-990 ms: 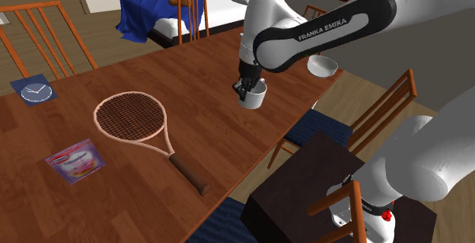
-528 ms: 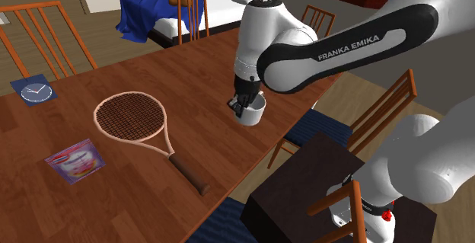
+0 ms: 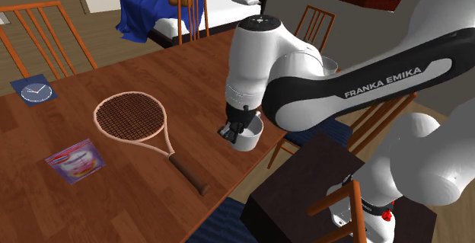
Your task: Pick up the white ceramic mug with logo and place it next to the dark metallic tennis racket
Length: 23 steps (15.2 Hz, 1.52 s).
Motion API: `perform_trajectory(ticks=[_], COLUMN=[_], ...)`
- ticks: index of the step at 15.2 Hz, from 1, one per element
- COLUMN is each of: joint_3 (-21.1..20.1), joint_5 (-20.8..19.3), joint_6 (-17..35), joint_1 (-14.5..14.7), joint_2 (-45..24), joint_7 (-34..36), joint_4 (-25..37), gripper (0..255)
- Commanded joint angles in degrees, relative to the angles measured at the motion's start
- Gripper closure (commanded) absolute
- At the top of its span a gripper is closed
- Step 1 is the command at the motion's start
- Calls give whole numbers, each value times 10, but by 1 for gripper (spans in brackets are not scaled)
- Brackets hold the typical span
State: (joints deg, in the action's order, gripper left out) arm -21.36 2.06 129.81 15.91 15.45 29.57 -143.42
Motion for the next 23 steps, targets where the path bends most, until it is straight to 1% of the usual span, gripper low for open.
perform_trajectory(ticks=[1,7,13,18,23], joint_3=[-6,-13,-20,-24,-23], joint_5=[0,-14,-36,-64,-104], joint_6=[8,61,114,157,199], joint_1=[3,-2,-9,-15,-20], joint_2=[-4,-38,-78,-116,-159], joint_7=[9,23,42,65,95], joint_4=[-4,-25,-41,-49,-54], gripper=[255,255,255,255,255])
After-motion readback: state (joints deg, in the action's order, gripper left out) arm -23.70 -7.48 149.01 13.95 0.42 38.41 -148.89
